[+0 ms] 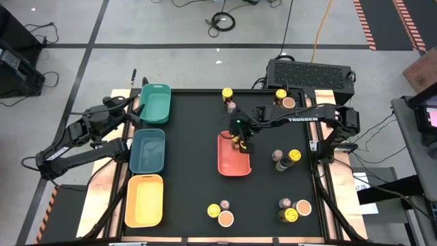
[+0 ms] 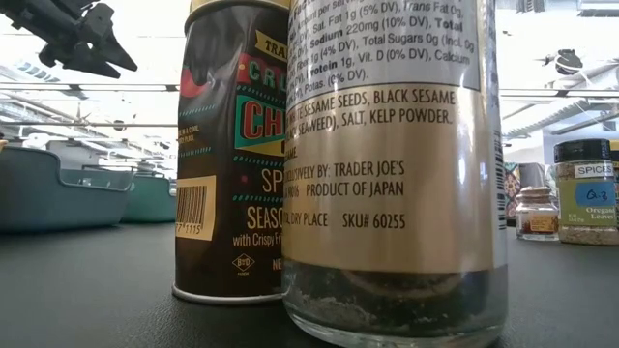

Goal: Sort spices by type
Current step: Put the yellow seasoning can in the orange bin

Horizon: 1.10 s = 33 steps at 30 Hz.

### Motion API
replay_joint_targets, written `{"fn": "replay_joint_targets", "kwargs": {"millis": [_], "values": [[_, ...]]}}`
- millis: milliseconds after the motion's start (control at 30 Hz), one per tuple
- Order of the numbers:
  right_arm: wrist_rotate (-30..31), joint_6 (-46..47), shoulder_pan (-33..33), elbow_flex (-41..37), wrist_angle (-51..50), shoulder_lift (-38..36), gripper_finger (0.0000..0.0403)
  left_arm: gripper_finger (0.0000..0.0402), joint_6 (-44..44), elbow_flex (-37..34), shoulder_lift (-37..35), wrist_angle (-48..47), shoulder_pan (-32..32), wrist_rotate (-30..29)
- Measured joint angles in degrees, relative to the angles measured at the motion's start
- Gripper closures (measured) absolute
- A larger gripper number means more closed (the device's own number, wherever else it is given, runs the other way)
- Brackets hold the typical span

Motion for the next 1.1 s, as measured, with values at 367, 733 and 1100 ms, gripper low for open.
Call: {"fn": "replay_joint_targets", "kwargs": {"millis": [367, 733, 1100], "values": [[0.1, 0.8, -0.8, -3.0, 5.0, -0.4, 0.0177, 0.0116, 0.1, 0.0, 0.0, 0.0, 0.0, 0.0], [2.2, 1.3, -0.8, -3.2, 1.6, -2.7, 0.0177, 0.0116, 0.1, 0.0, 0.0, 0.0, 0.0, 0.0], [2.0, 1.3, -0.7, -3.2, 1.5, -2.7, 0.0153, 0.0116, 0.1, 0.0, 0.0, 0.0, 0.0, 0.0]]}}
